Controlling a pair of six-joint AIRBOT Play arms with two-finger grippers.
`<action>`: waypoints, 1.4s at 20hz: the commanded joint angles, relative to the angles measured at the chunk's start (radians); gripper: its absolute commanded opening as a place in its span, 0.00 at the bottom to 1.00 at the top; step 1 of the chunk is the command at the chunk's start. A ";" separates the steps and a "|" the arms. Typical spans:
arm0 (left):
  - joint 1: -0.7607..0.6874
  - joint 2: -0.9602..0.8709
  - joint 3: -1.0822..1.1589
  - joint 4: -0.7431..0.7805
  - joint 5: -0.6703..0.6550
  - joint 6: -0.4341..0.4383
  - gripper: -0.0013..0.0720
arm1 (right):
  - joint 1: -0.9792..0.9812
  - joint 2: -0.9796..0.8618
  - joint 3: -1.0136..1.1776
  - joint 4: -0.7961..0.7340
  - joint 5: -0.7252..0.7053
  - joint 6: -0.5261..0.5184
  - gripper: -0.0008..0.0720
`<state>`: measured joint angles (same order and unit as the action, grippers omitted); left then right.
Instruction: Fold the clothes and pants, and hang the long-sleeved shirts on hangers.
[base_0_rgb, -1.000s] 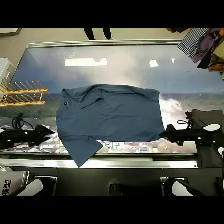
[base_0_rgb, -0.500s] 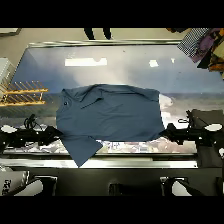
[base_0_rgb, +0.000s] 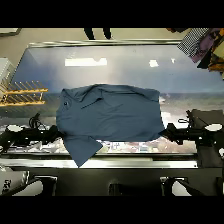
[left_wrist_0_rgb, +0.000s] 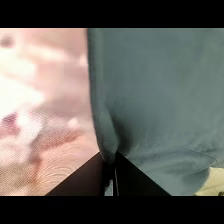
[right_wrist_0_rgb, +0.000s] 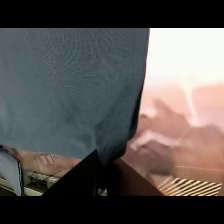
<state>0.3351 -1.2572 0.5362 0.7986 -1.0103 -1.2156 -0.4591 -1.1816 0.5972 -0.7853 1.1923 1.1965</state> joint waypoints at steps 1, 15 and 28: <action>-0.014 -0.006 0.023 -0.054 0.002 -0.003 0.04 | 0.003 0.013 0.002 0.066 -0.007 -0.047 0.05; -0.093 0.027 1.204 -0.107 -0.073 -0.134 0.04 | 0.250 0.068 1.080 -0.204 -0.349 0.188 0.05; -0.093 0.507 1.463 0.470 -0.160 -0.576 0.04 | 0.250 0.508 1.368 -0.615 -0.206 0.547 0.05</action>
<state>0.2420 -0.8131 1.9888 1.1500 -1.1503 -1.7367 -0.2100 -0.7197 1.9553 -1.3075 0.9665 1.6520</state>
